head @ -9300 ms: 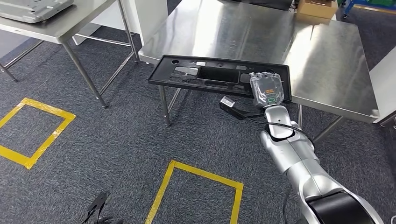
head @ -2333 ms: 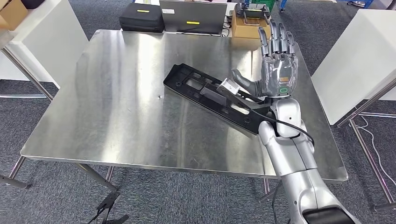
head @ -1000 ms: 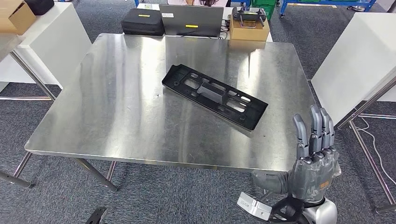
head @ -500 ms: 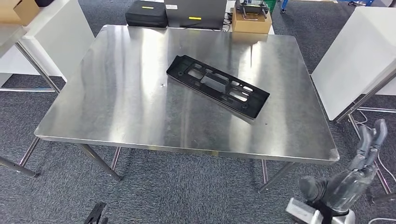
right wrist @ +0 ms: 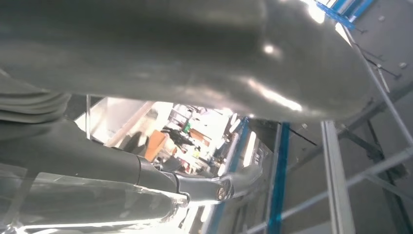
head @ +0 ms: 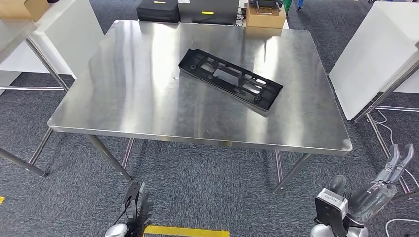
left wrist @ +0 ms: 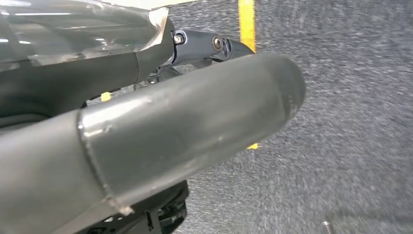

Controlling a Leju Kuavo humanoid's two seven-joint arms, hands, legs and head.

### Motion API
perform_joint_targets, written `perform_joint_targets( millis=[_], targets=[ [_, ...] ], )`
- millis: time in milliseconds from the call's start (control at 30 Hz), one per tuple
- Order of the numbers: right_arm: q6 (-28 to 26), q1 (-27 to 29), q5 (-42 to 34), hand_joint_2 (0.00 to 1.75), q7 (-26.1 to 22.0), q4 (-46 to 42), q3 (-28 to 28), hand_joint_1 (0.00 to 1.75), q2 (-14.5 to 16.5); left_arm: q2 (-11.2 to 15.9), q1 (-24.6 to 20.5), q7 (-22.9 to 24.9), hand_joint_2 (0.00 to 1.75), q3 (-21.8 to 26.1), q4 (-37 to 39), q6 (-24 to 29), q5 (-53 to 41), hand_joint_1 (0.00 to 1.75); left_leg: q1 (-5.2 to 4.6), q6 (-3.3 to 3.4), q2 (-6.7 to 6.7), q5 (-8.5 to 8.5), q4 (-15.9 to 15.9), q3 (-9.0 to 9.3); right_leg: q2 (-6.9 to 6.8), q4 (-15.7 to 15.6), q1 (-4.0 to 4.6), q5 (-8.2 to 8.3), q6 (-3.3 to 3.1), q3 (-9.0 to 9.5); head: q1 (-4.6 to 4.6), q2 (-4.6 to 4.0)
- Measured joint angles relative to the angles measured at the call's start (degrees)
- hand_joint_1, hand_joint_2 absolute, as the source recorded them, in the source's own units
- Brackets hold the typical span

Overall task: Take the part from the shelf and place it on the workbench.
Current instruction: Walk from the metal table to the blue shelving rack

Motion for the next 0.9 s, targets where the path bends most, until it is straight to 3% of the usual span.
perform_joint_targets(
  millis=[100,133,200,267,300,333,367,400,433,500,567,633,700,767,800,833,867,900],
  targets=[
    [0.00,-1.12,-5.60,0.00,0.98,2.11,-2.25,0.00,0.71,-0.05,0.90,-1.13,0.00,-1.97,-1.19,1.98,2.69,0.00,-0.54,1.78,0.10,1.11,-0.18,-1.01,0.25,0.00,0.18,0.85,1.47,-0.58,0.10,0.00],
    [0.00,-1.87,-9.89,0.00,1.19,3.98,-3.58,0.00,0.79,-0.05,1.30,-1.33,0.00,-2.93,-1.78,2.91,4.11,0.00,-0.61,2.57,0.25,1.73,-0.38,-1.53,0.30,0.76,0.13,0.02,1.55,-1.25,0.16,0.00],
    [0.00,-3.88,-20.53,0.00,1.19,9.48,-6.71,0.00,0.52,0.04,2.19,-1.33,0.00,-5.12,-3.07,4.66,7.08,0.00,-0.64,3.72,0.49,3.20,-0.64,-3.03,0.33,5.64,-0.09,-4.34,1.05,-3.49,0.40,0.00],
    [0.01,-5.95,-31.12,0.00,1.11,16.17,-9.88,0.00,-0.19,0.35,3.20,-1.12,0.00,-7.54,-4.09,6.15,9.71,0.00,-0.80,4.05,0.49,4.68,-0.60,-4.94,0.35,13.12,-0.03,-8.72,0.93,-5.64,0.64,0.00],
    [0.03,-6.93,-36.17,0.00,1.36,19.76,-11.33,0.00,-0.69,0.58,3.69,-1.03,0.00,-8.76,-4.43,6.81,10.84,0.00,-0.91,4.07,0.50,5.44,-0.56,-5.92,0.36,15.73,0.01,-9.31,1.25,-5.76,0.63,0.00],
    [0.09,-7.89,-40.97,0.00,1.96,23.36,-12.63,0.00,-1.24,0.84,4.12,-0.94,0.00,-9.91,-4.70,7.42,11.84,0.00,-1.02,4.06,0.51,6.18,-0.52,-6.89,0.37,16.62,0.06,-8.76,1.73,-4.97,0.65,0.00],
    [0.17,-8.91,-45.48,0.00,3.01,27.11,-13.81,0.00,-1.86,1.10,4.40,-0.86,0.00,-10.93,-4.88,8.04,12.71,0.00,-1.15,4.01,0.51,6.91,-0.50,-7.82,0.37,15.43,0.15,-7.51,2.14,-3.11,0.64,0.00],
    [0.23,-10.02,-48.73,0.00,4.69,30.90,-14.87,0.00,-2.55,1.34,4.56,-0.81,0.00,-11.88,-5.04,8.64,13.41,0.00,-1.23,3.94,0.50,7.62,-0.47,-8.59,0.37,12.35,0.26,-6.33,2.27,-0.31,0.62,0.00],
    [0.23,-11.21,-49.90,0.00,7.60,35.28,-16.10,0.00,-3.48,1.53,4.67,-0.72,0.00,-12.84,-5.37,9.33,13.88,0.00,-1.33,3.79,0.50,8.27,-0.44,-9.20,0.35,7.81,0.51,-6.16,1.91,2.95,0.60,0.00],
    [0.09,-13.32,-44.53,0.00,14.74,45.38,-20.17,0.00,-5.39,1.77,5.02,-0.09,0.00,-14.68,-6.68,10.59,14.21,0.00,-1.30,3.28,0.45,9.44,-0.60,-9.61,0.30,0.16,1.15,-7.18,0.69,7.77,0.50,0.00],
    [0.00,-13.73,-30.85,0.00,20.67,54.94,-26.08,0.00,-6.75,1.94,5.87,1.23,0.00,-16.42,-8.81,11.29,14.21,0.00,-1.07,2.48,0.25,10.60,-1.19,-9.48,0.29,-2.28,1.73,-7.47,-0.27,8.83,0.64,0.00],
    [-0.01,-12.81,-16.12,0.00,25.27,61.68,-31.51,0.00,-7.19,2.46,7.15,2.38,0.00,-17.67,-10.84,11.38,14.21,0.00,-0.86,1.67,0.15,10.23,-1.22,-9.82,0.26,-2.73,1.15,-6.12,-1.10,8.45,0.81,0.00],
    [0.00,-11.76,-4.06,0.00,30.01,66.45,-36.00,0.00,-7.07,3.26,8.36,3.03,0.00,-18.49,-12.37,11.10,14.20,0.00,-0.71,0.96,0.29,5.07,2.47,-10.98,0.22,-3.02,0.39,-4.47,-2.05,7.47,0.61,0.00],
    [0.03,-10.66,5.82,0.00,34.27,70.36,-39.40,0.00,-6.83,3.92,9.15,3.48,0.00,-19.14,-13.46,10.64,14.14,0.00,-0.55,0.19,0.38,-1.15,9.89,-12.25,0.13,-2.77,0.48,-3.10,-2.52,5.79,0.41,0.00],
    [0.33,-10.22,10.19,0.00,36.53,72.35,-40.36,0.00,-6.74,4.16,9.39,3.69,0.00,-19.42,-13.80,10.40,14.07,0.00,-0.44,-0.16,0.39,-2.26,12.95,-12.33,0.05,-2.58,0.48,-2.48,-2.42,4.85,0.39,0.00],
    [0.98,-9.90,14.09,0.00,38.92,74.27,-40.81,0.00,-6.70,4.38,9.53,3.90,0.00,-19.70,-14.00,10.20,13.98,0.00,-0.28,-0.47,0.41,-2.12,14.69,-11.80,-0.01,-2.30,0.46,-1.91,-2.29,3.86,0.38,0.00],
    [2.45,-9.68,17.92,0.00,41.70,76.09,-40.73,0.00,-6.73,4.52,9.55,4.07,0.00,-19.98,-14.11,9.97,13.86,0.00,-0.07,-0.71,0.43,-0.94,14.45,-10.36,-0.04,-1.93,0.41,-1.42,-2.08,2.83,0.37,0.00],
    [5.05,-9.51,21.73,0.00,44.83,77.66,-40.21,0.00,-6.76,4.59,9.39,4.21,0.00,-20.32,-14.10,9.75,13.74,0.00,0.16,-0.87,0.44,0.41,12.28,-7.94,-0.04,-1.44,0.33,-1.02,-1.78,1.81,0.36,0.00]
  ],
)
